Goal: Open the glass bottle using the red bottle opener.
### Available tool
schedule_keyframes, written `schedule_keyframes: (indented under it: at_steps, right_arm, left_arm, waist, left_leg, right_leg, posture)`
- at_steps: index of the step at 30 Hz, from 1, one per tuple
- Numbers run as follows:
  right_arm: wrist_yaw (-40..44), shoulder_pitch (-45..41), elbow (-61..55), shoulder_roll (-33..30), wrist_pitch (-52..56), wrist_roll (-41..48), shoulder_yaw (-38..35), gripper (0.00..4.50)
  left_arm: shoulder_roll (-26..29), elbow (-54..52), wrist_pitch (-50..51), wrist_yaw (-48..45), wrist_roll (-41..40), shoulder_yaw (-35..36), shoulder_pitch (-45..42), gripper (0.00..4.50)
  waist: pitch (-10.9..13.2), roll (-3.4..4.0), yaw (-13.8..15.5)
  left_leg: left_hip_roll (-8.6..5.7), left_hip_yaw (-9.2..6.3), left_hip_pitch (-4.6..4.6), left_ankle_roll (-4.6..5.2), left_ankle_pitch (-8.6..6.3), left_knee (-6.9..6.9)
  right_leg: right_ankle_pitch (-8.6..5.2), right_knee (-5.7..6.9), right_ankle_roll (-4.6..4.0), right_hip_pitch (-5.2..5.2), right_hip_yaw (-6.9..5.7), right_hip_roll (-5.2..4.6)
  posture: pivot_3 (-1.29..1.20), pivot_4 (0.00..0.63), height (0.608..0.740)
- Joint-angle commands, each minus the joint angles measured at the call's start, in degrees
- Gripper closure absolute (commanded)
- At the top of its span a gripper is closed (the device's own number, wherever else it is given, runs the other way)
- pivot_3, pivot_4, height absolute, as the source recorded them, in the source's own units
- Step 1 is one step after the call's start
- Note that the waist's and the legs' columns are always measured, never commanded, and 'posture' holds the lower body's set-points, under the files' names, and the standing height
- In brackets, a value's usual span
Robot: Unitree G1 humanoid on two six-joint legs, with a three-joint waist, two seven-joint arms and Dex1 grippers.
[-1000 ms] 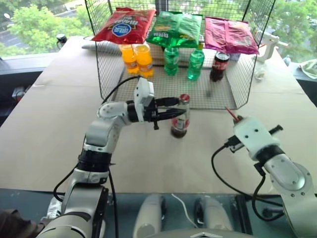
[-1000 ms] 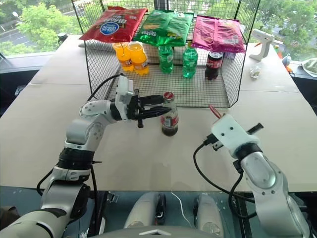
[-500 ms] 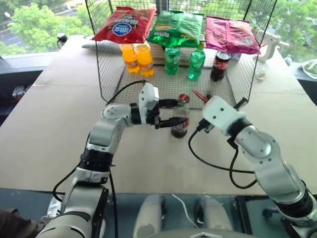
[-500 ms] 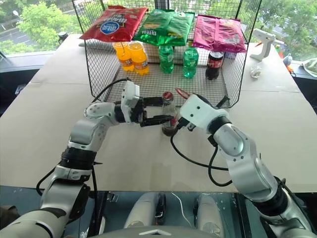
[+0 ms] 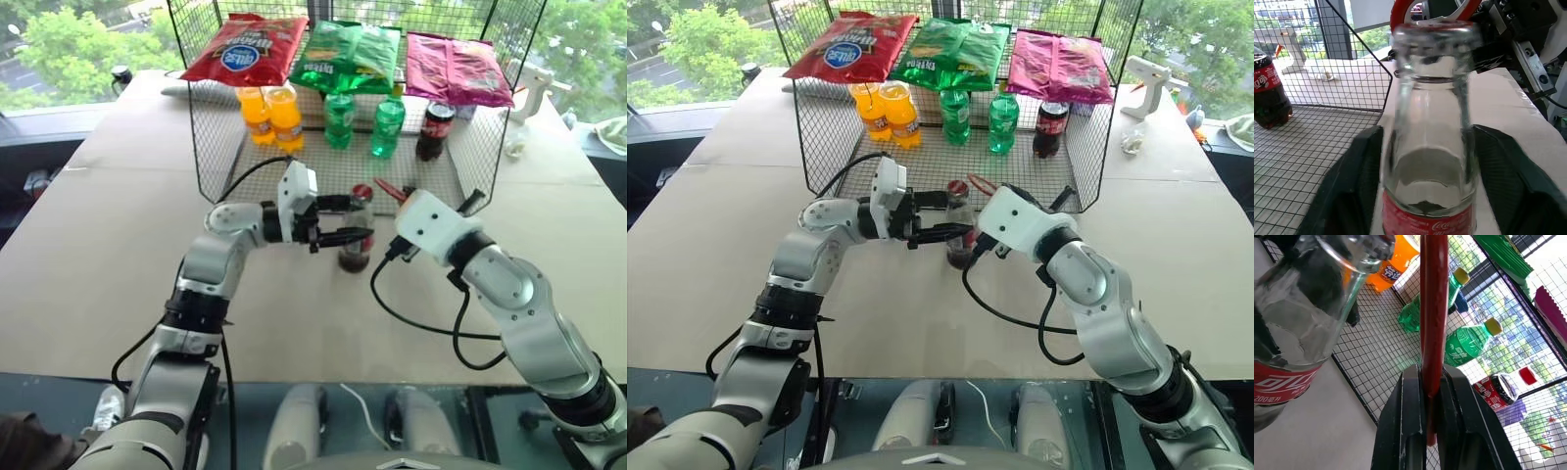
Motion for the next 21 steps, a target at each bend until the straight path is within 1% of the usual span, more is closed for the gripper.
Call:
schedule_keyframes:
  at_steps: [1, 3, 8, 14, 20, 21]
  right_arm:
    - [0.21, -1.21, -0.99, 0.59, -1.26, -1.25, -1.53, 4.5]
    - [0.31, -1.5, -0.71, 0.75, -1.61, -1.69, -1.37, 4.5]
    - [-0.13, -0.8, 0.52, 2.06, -3.04, -2.9, 0.01, 4.5]
    - [-1.94, 2.03, 1.7, 5.08, -4.72, -4.67, 0.62, 4.5]
    - [-2.08, 2.66, 2.65, 7.25, -6.13, -6.27, 1.15, 4.5]
    - [-1.94, 2.68, 2.75, 7.4, -6.36, -6.33, 1.07, 4.5]
  left_arm:
    - [0.09, -1.7, 0.09, -0.15, -0.17, -0.35, -0.95, 2.6]
    - [0.18, -1.78, 0.18, -0.06, -0.19, -0.47, -1.04, 2.87]
    - [0.3, -2.3, 0.71, 0.35, -0.41, -0.71, -1.18, 3.27]
    - [0.45, -3.66, 1.81, 0.82, -0.87, -0.45, -0.91, 3.27]
    - [1.73, -4.56, 1.29, 0.07, -0.6, -0.23, 1.09, 3.27]
    - [2.01, -4.67, 1.69, -0.23, -0.73, -0.31, 1.32, 2.78]
  waist:
    - [0.0, 0.0, -0.03]
    - [0.0, 0.0, -0.03]
    - [-0.01, 0.01, -0.08]
    - [-0.01, 0.01, -0.04]
    - [-0.01, 0.01, -0.12]
    - [-0.01, 0.01, -0.13]
  left_leg:
    - [0.0, 0.0, 0.0, 0.0, 0.0, 0.0]
    - [0.0, 0.0, 0.01, 0.0, 0.0, 0.0]
    - [0.0, 0.0, 0.04, 0.0, 0.0, 0.0]
    - [0.0, 0.0, 0.04, -0.01, 0.01, 0.0]
    - [0.01, 0.0, 0.05, -0.02, 0.01, 0.0]
    - [0.01, -0.01, 0.05, -0.02, 0.01, 0.0]
  right_leg:
    - [-0.01, 0.0, 0.01, 0.0, 0.0, 0.0]
    - [-0.02, 0.0, -0.01, 0.01, 0.0, -0.01]
    - [-0.03, 0.01, -0.01, 0.03, 0.0, 0.0]
    - [-0.03, 0.01, 0.01, 0.03, 0.0, 0.0]
    - [-0.05, 0.01, 0.02, 0.03, 0.01, 0.01]
    - [-0.05, 0.01, 0.01, 0.03, 0.0, 0.01]
  posture:
    - [0.0, 0.15, 0.74]
    - [0.0, 0.15, 0.74]
    - [0.0, 0.15, 0.74]
    - [0.0, 0.15, 0.74]
    - [0.0, 0.15, 0.74]
    - [0.0, 0.15, 0.74]
